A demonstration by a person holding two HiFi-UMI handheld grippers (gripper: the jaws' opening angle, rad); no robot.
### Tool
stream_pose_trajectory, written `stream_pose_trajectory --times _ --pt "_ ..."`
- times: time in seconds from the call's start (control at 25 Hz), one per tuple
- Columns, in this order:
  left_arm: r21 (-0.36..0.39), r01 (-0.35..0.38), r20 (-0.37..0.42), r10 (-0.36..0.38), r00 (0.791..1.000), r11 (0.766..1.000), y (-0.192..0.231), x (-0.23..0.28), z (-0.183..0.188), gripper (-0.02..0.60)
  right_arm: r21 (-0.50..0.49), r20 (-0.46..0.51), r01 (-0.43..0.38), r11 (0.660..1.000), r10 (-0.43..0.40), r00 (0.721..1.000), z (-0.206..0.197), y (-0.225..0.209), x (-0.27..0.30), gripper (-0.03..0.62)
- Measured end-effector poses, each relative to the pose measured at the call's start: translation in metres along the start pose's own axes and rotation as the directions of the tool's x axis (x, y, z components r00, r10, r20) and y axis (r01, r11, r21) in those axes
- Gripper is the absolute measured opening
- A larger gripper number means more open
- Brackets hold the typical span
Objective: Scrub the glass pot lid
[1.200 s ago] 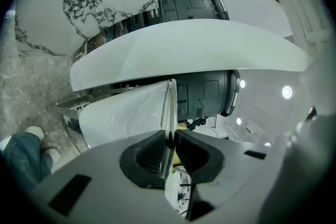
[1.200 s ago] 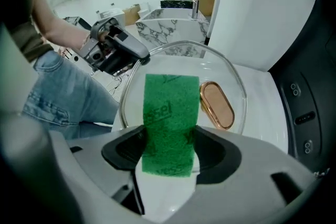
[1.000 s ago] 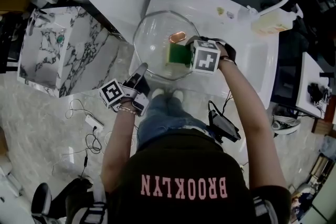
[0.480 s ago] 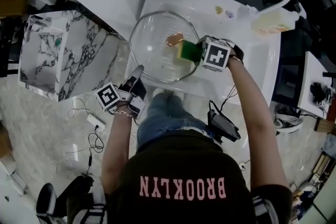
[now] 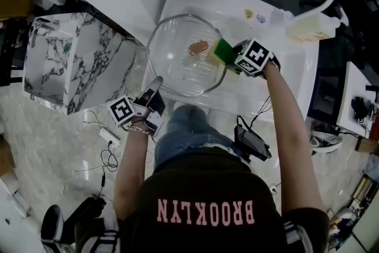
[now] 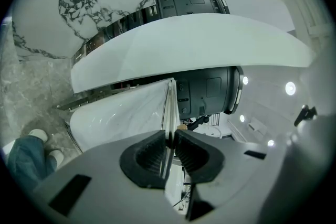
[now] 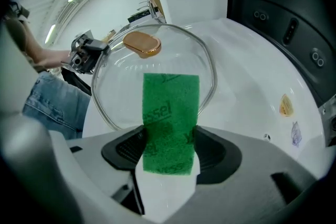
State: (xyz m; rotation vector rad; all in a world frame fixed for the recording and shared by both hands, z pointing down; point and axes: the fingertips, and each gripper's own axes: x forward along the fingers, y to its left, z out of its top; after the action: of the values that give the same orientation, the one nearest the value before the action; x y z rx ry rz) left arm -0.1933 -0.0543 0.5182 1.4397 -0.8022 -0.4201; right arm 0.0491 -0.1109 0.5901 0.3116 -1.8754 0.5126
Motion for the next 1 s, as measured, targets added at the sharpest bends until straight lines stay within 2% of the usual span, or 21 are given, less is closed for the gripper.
stream_pose_trajectory --times 0.16,0.24,0.4,0.56,0.72,0.88,1.0 --pt "0.008 -0.005 -0.001 0.005 1.0 1.0 0.001 -0.001 0.0 0.054 0.04 0.118 0.04 0.998 -0.045 0.992 0.021 -0.002 -0.031 0.268" --pt "0.02 -0.003 -0.009 0.003 1.0 1.0 0.001 -0.001 -0.001 0.054 0.018 0.181 0.084 0.996 -0.086 0.98 0.038 0.0 -0.057 0.27" --pt "0.027 -0.001 -0.02 0.001 1.0 1.0 0.0 -0.002 -0.004 0.052 -0.154 0.242 0.197 0.968 -0.156 0.958 0.08 0.016 -0.105 0.27" --pt "0.028 0.01 -0.023 -0.009 1.0 1.0 -0.001 -0.002 -0.005 0.052 -0.332 0.263 0.233 0.914 -0.147 0.954 0.127 0.045 -0.127 0.27" --pt "0.029 0.004 -0.034 -0.003 0.999 1.0 0.0 -0.001 -0.004 0.052 -0.498 0.22 0.205 0.843 -0.106 0.97 0.165 0.07 -0.124 0.27" --pt "0.03 0.031 -0.042 -0.03 0.999 0.999 -0.001 0.001 -0.003 0.052 -0.665 0.113 0.155 0.731 -0.106 0.988 0.189 0.089 -0.106 0.27" --pt "0.028 0.041 -0.048 -0.04 0.998 0.999 -0.003 0.002 -0.003 0.052 -0.754 0.04 0.102 0.649 -0.109 0.993 0.204 0.101 -0.089 0.27"
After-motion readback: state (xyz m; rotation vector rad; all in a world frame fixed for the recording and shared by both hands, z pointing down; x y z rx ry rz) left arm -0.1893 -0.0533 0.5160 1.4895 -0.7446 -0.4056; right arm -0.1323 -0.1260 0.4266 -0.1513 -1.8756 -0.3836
